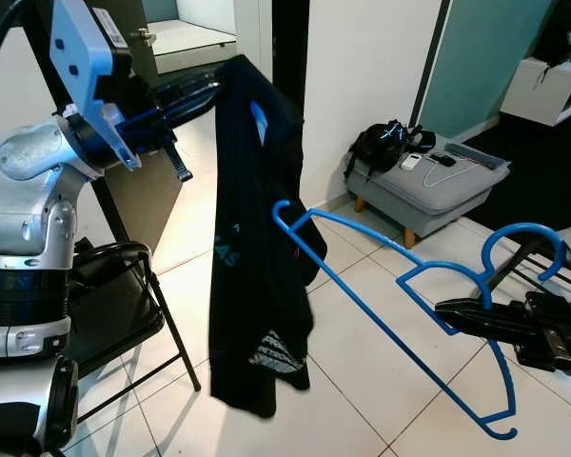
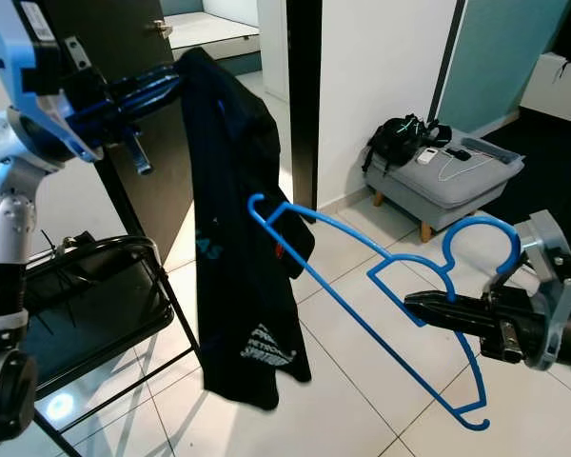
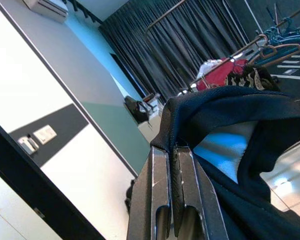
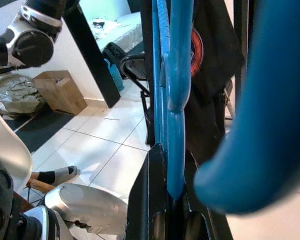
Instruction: Hang hanger
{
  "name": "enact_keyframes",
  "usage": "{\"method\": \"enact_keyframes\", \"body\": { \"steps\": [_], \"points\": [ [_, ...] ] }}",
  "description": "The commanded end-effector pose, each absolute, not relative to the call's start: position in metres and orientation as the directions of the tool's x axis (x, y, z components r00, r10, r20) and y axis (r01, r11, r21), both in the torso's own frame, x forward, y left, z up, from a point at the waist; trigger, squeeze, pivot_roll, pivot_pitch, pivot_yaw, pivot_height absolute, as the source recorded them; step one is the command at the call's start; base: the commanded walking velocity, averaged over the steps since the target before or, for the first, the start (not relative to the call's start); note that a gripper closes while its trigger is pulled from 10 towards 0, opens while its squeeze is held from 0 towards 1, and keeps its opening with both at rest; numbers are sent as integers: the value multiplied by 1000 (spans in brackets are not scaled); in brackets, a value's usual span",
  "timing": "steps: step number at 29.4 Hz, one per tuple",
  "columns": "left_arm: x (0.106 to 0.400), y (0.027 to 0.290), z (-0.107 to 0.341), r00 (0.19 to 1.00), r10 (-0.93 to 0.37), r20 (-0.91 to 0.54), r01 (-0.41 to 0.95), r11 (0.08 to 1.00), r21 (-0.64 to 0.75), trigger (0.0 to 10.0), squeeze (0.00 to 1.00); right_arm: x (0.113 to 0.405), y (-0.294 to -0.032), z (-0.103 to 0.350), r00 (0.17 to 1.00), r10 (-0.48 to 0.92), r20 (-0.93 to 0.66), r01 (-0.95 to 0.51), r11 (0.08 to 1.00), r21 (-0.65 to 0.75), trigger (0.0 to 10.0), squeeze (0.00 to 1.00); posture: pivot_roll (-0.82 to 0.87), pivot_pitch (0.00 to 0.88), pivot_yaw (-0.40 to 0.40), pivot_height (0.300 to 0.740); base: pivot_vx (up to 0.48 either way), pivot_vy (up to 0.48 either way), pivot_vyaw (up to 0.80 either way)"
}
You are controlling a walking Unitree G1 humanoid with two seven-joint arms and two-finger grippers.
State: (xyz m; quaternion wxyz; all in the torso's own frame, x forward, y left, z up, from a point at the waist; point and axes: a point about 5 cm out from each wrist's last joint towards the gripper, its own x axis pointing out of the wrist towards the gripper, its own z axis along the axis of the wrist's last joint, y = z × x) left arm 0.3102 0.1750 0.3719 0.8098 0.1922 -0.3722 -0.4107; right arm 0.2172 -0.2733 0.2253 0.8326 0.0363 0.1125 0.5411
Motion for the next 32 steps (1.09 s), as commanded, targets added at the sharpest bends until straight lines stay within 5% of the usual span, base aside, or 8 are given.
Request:
{"method": "enact_keyframes", "body": {
  "steps": [1, 11, 17, 30, 32],
  "points": [
    [307, 177, 381, 362, -793, 490, 506, 608, 611, 10000, 0, 216, -276, 224, 395, 900, -185, -889, 426, 171, 10000, 0, -18, 21, 31, 740, 0, 0, 0],
    [298, 169, 391, 285, -815, 504, 527, 573, 628, 10000, 0, 219, -279, 219, 453, 868, -202, -861, 485, 155, 10000, 0, -14, 28, 37, 740, 0, 0, 0],
    [300, 174, 394, 297, -811, 505, 510, 581, 634, 10000, 0, 239, -294, 215, 627, 752, -205, -760, 648, 55, 10000, 0, -13, 29, 38, 740, 0, 0, 0],
    [301, 175, 394, 304, -806, 508, 512, 588, 626, 10000, 0, 244, -297, 213, 662, 723, -198, -732, 680, 40, 10000, 0, -12, 31, 37, 740, 0, 0, 0],
    [304, 170, 391, 327, -794, 512, 511, 604, 611, 10000, 0, 236, -279, 205, 552, 807, -209, -809, 579, 101, 10000, 0, -12, 31, 37, 740, 0, 0, 0]
  ]
}}
